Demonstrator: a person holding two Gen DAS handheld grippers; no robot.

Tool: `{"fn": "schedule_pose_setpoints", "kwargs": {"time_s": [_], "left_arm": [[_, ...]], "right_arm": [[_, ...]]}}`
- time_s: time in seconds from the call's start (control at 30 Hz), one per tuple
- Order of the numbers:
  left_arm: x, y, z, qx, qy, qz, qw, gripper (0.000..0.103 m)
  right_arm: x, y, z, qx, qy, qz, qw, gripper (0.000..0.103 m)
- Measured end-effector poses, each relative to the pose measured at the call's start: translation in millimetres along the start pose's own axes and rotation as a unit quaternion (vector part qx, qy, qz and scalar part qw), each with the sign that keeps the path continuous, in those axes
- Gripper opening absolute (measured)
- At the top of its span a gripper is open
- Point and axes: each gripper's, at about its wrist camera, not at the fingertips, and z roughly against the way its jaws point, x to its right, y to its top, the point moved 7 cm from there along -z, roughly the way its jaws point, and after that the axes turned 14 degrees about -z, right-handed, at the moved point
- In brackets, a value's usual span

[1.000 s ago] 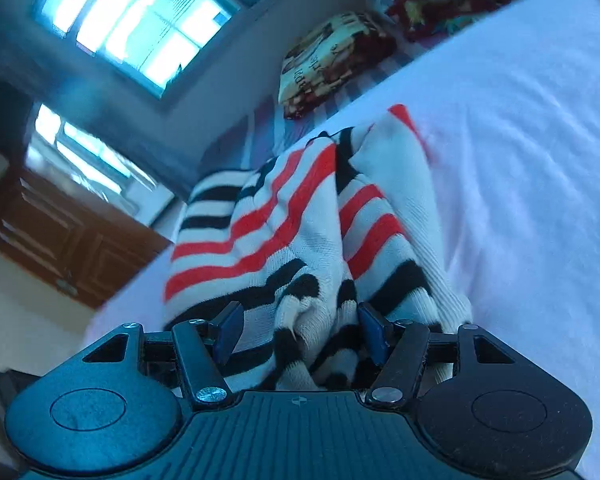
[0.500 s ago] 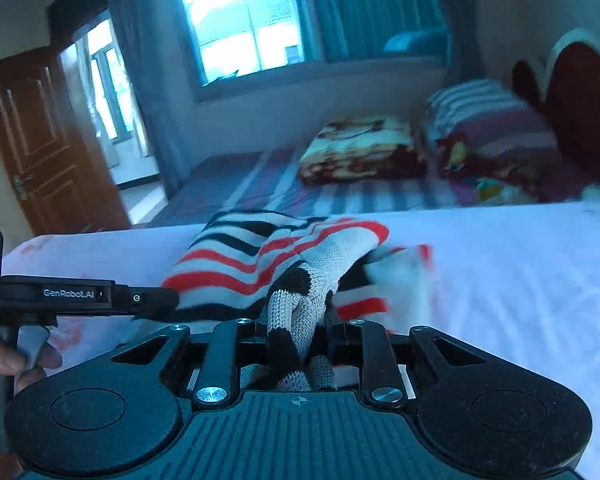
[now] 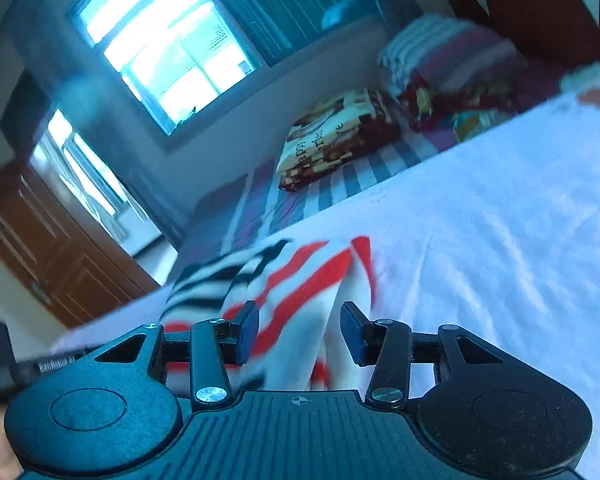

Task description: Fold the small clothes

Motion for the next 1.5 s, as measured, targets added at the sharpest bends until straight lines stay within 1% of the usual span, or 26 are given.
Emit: {"fn": "schedule_pose_setpoints", "kwargs": {"time_s": [0.03,0.1,0.17,0.2,0.23,0.3,0.37,0.43,0.5,0.53,0.6,0.67,0.73,0.77,0.8,0.87,0.93,1.0,1.07,1.1,1.13,1.2,1.27,1.33,1.4,1.5], "left_arm": [[-5.2,0.6,-7.3,-0.005,-0.005,0.012,0.9999,0.050],[-11.3,2.3,-15.7,-0.009,-0.021,0.030,0.9993,0.050],[-15.0,2.7,-22.9,-0.014,-0.025,0.036,0.9989,0.051],[-15.9,2.3,-26.8,-0.017,-0.027,0.040,0.9987,0.051],[-16.4,2.2,-28.7,-0.020,-0.026,0.041,0.9986,0.051],[-14.7,3.6,-31.7,-0.024,-0.020,0.031,0.9990,0.050],[-8.2,7.9,-32.1,-0.023,-0.004,0.001,0.9997,0.049],[-1.0,6.4,-41.0,-0.045,0.021,-0.032,0.9982,0.050],[5.1,4.6,-48.8,-0.054,0.041,-0.055,0.9962,0.050],[9.7,5.1,-50.4,-0.054,0.052,-0.073,0.9945,0.051],[14.5,7.0,-51.5,-0.056,0.069,-0.092,0.9918,0.051],[14.3,9.1,-48.2,-0.057,0.065,-0.098,0.9914,0.051],[11.4,12.6,-30.5,-0.039,0.065,-0.088,0.9933,0.047],[12.5,13.9,-16.7,-0.025,0.066,-0.088,0.9936,0.050],[15.9,14.4,-4.9,-0.009,0.059,-0.086,0.9945,0.051],[26.1,11.4,1.8,-0.001,0.049,-0.089,0.9949,0.053],[38.8,7.9,-7.3,-0.007,0.046,-0.099,0.9940,0.053],[47.5,5.9,-18.5,-0.016,0.049,-0.106,0.9930,0.053],[52.3,4.5,-24.4,-0.023,0.058,-0.121,0.9907,0.054],[53.2,3.3,-26.6,-0.026,0.062,-0.126,0.9898,0.054],[53.1,2.0,-27.9,-0.026,0.063,-0.130,0.9891,0.054],[51.6,1.5,-25.7,-0.024,0.061,-0.133,0.9890,0.055],[50.7,2.6,-8.7,-0.017,0.049,-0.125,0.9908,0.052],[51.2,-3.5,17.6,0.001,0.050,-0.132,0.9900,0.052],[51.4,-16.3,34.5,0.003,0.050,-0.130,0.9902,0.052],[51.8,-34.3,54.0,0.012,0.040,-0.103,0.9938,0.053]], "right_arm": [[4.5,7.2,-11.1,-0.010,-0.003,-0.010,1.000,0.046],[13.1,19.0,-31.6,-0.027,0.013,-0.050,0.998,0.045],[20.3,25.8,-41.8,-0.038,0.031,-0.086,0.995,0.034],[23.4,28.8,-46.5,-0.039,0.032,-0.097,0.994,0.023],[24.3,36.2,-43.3,-0.033,0.029,-0.092,0.995,0.013],[13.8,45.8,-34.6,-0.004,0.010,-0.029,1.000,0.010],[-2.5,41.2,-23.8,0.027,-0.001,0.046,0.999,0.010],[-7.7,33.6,-23.8,0.043,-0.035,0.106,0.993,0.009],[1.6,18.3,-35.8,0.021,-0.082,0.132,0.988,0.009],[7.2,15.8,-41.0,0.018,-0.095,0.139,0.986,0.009],[10.2,13.8,-40.2,0.021,-0.095,0.131,0.987,0.009],[10.2,12.9,-39.4,0.015,-0.103,0.128,0.986,0.010],[0.5,16.5,-33.1,0.024,-0.106,0.130,0.986,0.010],[-9.7,17.3,-22.0,0.038,-0.098,0.144,0.984,0.010],[-20.7,18.6,-21.3,0.044,-0.087,0.161,0.982,0.010],[-44.4,11.8,-21.9,0.033,-0.068,0.201,0.977,0.010],[-65.0,-1.2,-32.0,0.018,-0.059,0.240,0.969,0.010],[-72.8,-12.6,-53.3,-0.009,-0.077,0.269,0.960,0.010],[-63.1,-21.1,-78.8,-0.051,-0.113,0.280,0.952,0.010],[-56.7,-23.3,-86.0,-0.053,-0.123,0.289,0.948,0.010],[-53.0,-22.6,-87.8,-0.054,-0.120,0.286,0.949,0.010],[-47.2,-17.9,-86.1,-0.061,-0.116,0.261,0.956,0.010],[-52.5,-18.4,-64.6,-0.049,-0.106,0.260,0.959,0.010],[-61.3,-26.5,-34.9,-0.037,-0.090,0.277,0.956,0.010],[-64.7,-39.3,-6.8,-0.037,-0.071,0.286,0.955,0.010],[-60.8,-63.9,18.7,-0.053,-0.064,0.298,0.951,0.010]]}}
